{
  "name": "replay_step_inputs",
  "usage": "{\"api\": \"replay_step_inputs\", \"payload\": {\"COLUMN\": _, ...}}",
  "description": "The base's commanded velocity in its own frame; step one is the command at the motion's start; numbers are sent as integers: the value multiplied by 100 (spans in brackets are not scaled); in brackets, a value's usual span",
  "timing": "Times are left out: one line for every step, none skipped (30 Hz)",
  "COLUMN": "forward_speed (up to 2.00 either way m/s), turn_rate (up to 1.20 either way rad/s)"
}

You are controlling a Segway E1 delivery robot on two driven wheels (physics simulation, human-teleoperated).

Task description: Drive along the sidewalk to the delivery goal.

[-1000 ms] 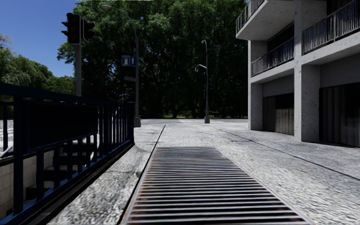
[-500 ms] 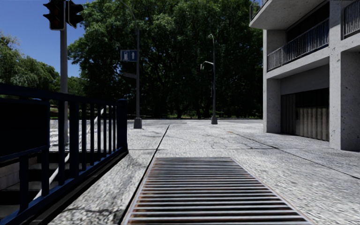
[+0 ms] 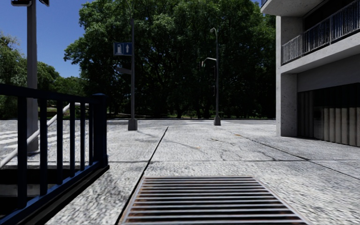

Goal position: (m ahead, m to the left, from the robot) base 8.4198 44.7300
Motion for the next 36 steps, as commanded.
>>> {"api": "replay_step_inputs", "payload": {"forward_speed": 193, "turn_rate": 0}}
{"api": "replay_step_inputs", "payload": {"forward_speed": 193, "turn_rate": 0}}
{"api": "replay_step_inputs", "payload": {"forward_speed": 193, "turn_rate": 0}}
{"api": "replay_step_inputs", "payload": {"forward_speed": 193, "turn_rate": 0}}
{"api": "replay_step_inputs", "payload": {"forward_speed": 193, "turn_rate": 0}}
{"api": "replay_step_inputs", "payload": {"forward_speed": 193, "turn_rate": 0}}
{"api": "replay_step_inputs", "payload": {"forward_speed": 193, "turn_rate": 0}}
{"api": "replay_step_inputs", "payload": {"forward_speed": 193, "turn_rate": 0}}
{"api": "replay_step_inputs", "payload": {"forward_speed": 193, "turn_rate": 0}}
{"api": "replay_step_inputs", "payload": {"forward_speed": 193, "turn_rate": 0}}
{"api": "replay_step_inputs", "payload": {"forward_speed": 193, "turn_rate": 0}}
{"api": "replay_step_inputs", "payload": {"forward_speed": 193, "turn_rate": 0}}
{"api": "replay_step_inputs", "payload": {"forward_speed": 193, "turn_rate": 0}}
{"api": "replay_step_inputs", "payload": {"forward_speed": 193, "turn_rate": 0}}
{"api": "replay_step_inputs", "payload": {"forward_speed": 193, "turn_rate": 8}}
{"api": "replay_step_inputs", "payload": {"forward_speed": 193, "turn_rate": 16}}
{"api": "replay_step_inputs", "payload": {"forward_speed": 193, "turn_rate": 18}}
{"api": "replay_step_inputs", "payload": {"forward_speed": 193, "turn_rate": 22}}
{"api": "replay_step_inputs", "payload": {"forward_speed": 193, "turn_rate": 22}}
{"api": "replay_step_inputs", "payload": {"forward_speed": 193, "turn_rate": 27}}
{"api": "replay_step_inputs", "payload": {"forward_speed": 193, "turn_rate": 35}}
{"api": "replay_step_inputs", "payload": {"forward_speed": 193, "turn_rate": 40}}
{"api": "replay_step_inputs", "payload": {"forward_speed": 193, "turn_rate": 40}}
{"api": "replay_step_inputs", "payload": {"forward_speed": 193, "turn_rate": 46}}
{"api": "replay_step_inputs", "payload": {"forward_speed": 193, "turn_rate": 48}}
{"api": "replay_step_inputs", "payload": {"forward_speed": 193, "turn_rate": 49}}
{"api": "replay_step_inputs", "payload": {"forward_speed": 193, "turn_rate": 49}}
{"api": "replay_step_inputs", "payload": {"forward_speed": 193, "turn_rate": 49}}
{"api": "replay_step_inputs", "payload": {"forward_speed": 193, "turn_rate": 49}}
{"api": "replay_step_inputs", "payload": {"forward_speed": 193, "turn_rate": 49}}
{"api": "replay_step_inputs", "payload": {"forward_speed": 193, "turn_rate": 49}}
{"api": "replay_step_inputs", "payload": {"forward_speed": 193, "turn_rate": 49}}
{"api": "replay_step_inputs", "payload": {"forward_speed": 193, "turn_rate": 49}}
{"api": "replay_step_inputs", "payload": {"forward_speed": 193, "turn_rate": 49}}
{"api": "replay_step_inputs", "payload": {"forward_speed": 193, "turn_rate": 49}}
{"api": "replay_step_inputs", "payload": {"forward_speed": 193, "turn_rate": 49}}
